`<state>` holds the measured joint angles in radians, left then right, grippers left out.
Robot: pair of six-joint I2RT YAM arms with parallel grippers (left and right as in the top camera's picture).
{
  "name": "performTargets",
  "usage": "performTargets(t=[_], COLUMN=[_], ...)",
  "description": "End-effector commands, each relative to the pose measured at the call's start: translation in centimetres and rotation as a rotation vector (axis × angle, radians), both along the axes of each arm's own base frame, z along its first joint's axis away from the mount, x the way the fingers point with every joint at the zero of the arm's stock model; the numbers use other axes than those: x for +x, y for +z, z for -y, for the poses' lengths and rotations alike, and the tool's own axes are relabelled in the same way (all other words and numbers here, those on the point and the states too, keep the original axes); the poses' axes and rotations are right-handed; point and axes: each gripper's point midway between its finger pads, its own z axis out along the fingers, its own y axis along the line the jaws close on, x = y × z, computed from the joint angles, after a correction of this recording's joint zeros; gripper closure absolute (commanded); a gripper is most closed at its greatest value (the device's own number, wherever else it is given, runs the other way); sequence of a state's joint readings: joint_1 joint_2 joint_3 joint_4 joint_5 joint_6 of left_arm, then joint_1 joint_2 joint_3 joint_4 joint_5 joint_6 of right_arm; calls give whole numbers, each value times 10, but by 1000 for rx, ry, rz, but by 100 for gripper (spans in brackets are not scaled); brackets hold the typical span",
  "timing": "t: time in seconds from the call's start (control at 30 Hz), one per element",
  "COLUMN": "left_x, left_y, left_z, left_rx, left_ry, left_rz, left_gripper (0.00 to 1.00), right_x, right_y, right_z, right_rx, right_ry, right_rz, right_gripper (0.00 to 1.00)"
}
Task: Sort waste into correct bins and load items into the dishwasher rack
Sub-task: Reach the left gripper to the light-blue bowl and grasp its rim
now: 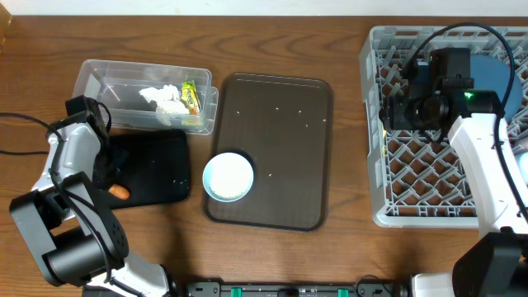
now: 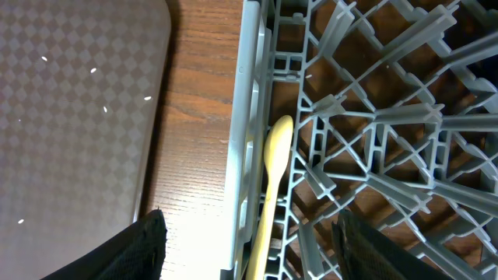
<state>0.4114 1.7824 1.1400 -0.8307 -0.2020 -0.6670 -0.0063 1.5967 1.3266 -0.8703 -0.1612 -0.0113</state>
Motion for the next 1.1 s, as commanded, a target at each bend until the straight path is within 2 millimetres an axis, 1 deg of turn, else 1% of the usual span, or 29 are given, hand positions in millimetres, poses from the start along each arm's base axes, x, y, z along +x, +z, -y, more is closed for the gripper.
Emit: performTargets(t=[0.0,0.07,0.13,0.17,0.27,0.3,0.37,0.43,0.5,0.63,0.73,0.87,0.97,1.07], left_x=[3,10,19,25,45,52,65,73,77,80,78,70,60,47], left_y=[3,13,26,34,63,71,87,98,103,100,96,87,73,55], left_z=[-2,2,4,7,20,30,57,83,106,159,197,247,275,295], left_rx=[-7,-27,-31,-31,-21,-31,-70,-90,-87,-104,-126,-160,-187,-215], left_ry=[-53,-81,-115,-140,-249,-308,-453,-586,-714,-954,-1074,-1215,-1296,-1354], left_rz=[-6,22,68,96,197,235,307,344,344,311,294,260,213,148], left_gripper=[54,53,51,50,47,46,43,43,43,43,43,43,43,43], right_x=[0,0,0,0,0,0,0,0,0,0,0,0,0,0], right_y=[1,1,1,1,1,1,1,1,1,1,1,1,1,1], right_z=[-2,-2,-2,-2,-2,-2,-2,-2,-2,-2,-2,-2,-2,-2], right_rx=[12,12,12,12,12,12,12,12,12,12,12,12,12,12], right_ry=[-5,-5,-5,-5,-5,-5,-5,-5,-5,-5,-5,-5,-5,-5], right_rz=[0,0,0,1,1,1,1,1,1,1,1,1,1,0], right_gripper=[32,32,32,33,32,32,32,32,32,32,32,32,32,32])
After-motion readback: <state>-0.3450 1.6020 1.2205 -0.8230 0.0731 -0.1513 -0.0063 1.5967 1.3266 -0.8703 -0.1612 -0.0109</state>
